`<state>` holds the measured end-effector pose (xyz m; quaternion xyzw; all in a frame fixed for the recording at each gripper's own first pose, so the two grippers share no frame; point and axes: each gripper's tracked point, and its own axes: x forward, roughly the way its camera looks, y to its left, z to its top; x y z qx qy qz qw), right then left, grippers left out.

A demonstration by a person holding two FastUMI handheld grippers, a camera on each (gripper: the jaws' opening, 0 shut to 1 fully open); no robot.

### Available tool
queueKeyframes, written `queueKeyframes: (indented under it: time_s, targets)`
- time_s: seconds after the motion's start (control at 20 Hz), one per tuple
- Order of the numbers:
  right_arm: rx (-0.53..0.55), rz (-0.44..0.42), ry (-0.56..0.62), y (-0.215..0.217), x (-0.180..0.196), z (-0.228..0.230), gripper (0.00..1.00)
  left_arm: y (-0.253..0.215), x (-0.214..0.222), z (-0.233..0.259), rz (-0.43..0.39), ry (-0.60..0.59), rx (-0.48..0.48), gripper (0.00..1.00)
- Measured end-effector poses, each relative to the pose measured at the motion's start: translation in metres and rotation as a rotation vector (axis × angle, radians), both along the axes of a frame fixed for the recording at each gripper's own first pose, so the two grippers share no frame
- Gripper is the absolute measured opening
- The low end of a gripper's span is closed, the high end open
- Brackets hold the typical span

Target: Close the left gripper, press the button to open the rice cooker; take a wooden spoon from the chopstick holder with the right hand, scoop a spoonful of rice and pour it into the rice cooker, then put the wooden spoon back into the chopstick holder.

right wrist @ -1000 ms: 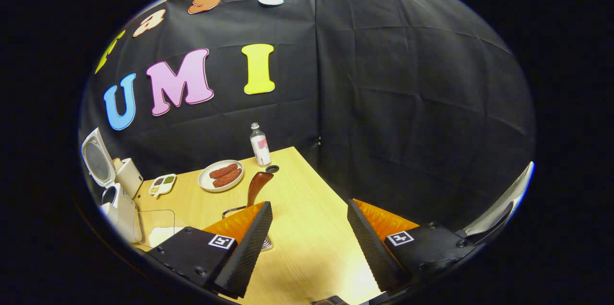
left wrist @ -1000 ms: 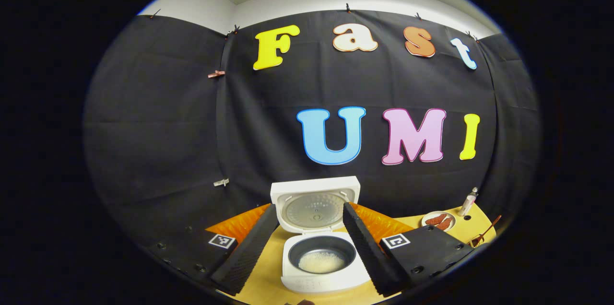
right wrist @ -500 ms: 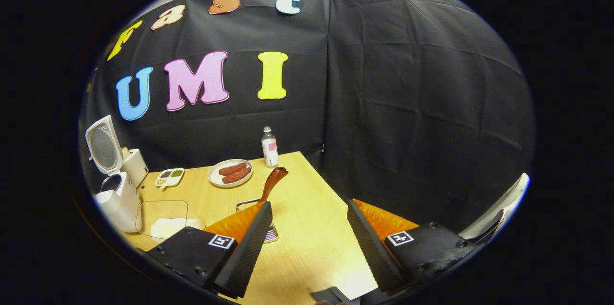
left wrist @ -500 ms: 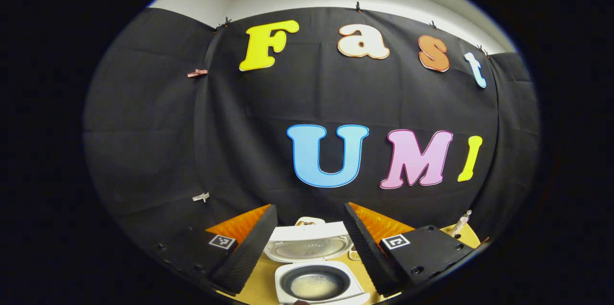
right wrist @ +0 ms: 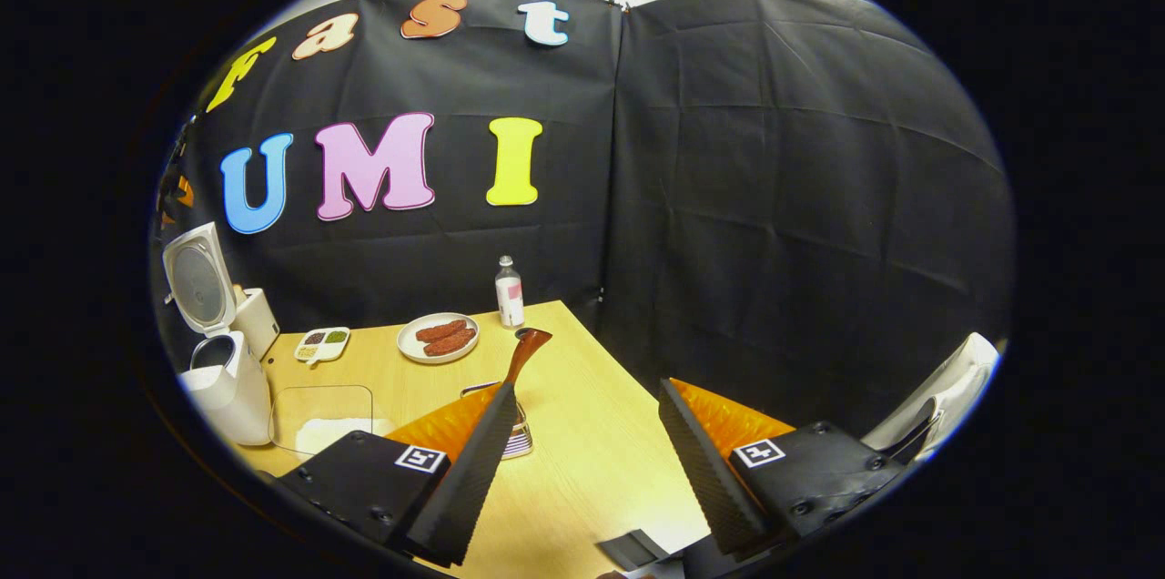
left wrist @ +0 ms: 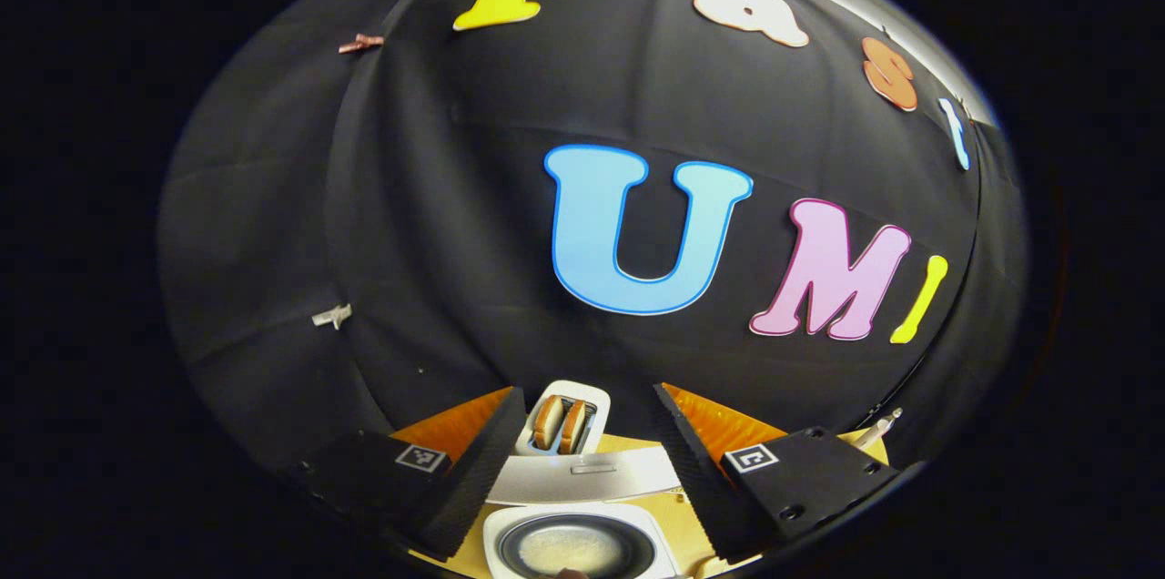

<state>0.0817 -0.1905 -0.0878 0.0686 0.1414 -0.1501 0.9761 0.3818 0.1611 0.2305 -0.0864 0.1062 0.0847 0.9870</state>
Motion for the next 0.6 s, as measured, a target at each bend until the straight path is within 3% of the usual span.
queueKeyframes:
  time_s: [0.3, 0.35, 0.5, 0.6]
  targets:
    - [-0.027, 0.012, 0.02, 0.025, -0.013, -0.004, 0.99, -0.001, 0.04, -0.047, 0.006, 0.116, -0.017, 0.95]
    - [-0.029, 0.018, 0.022, 0.029, -0.012, -0.005, 0.99, -0.003, 0.041, -0.054, 0.015, 0.134, -0.023, 0.96]
    - [-0.01, 0.053, 0.029, 0.045, -0.007, -0.011, 0.99, -0.004, 0.033, -0.063, 0.029, 0.165, 0.074, 0.97]
    - [0.007, 0.084, 0.041, 0.055, -0.001, -0.02, 0.99, -0.013, 0.024, -0.07, 0.027, 0.186, 0.054, 0.99]
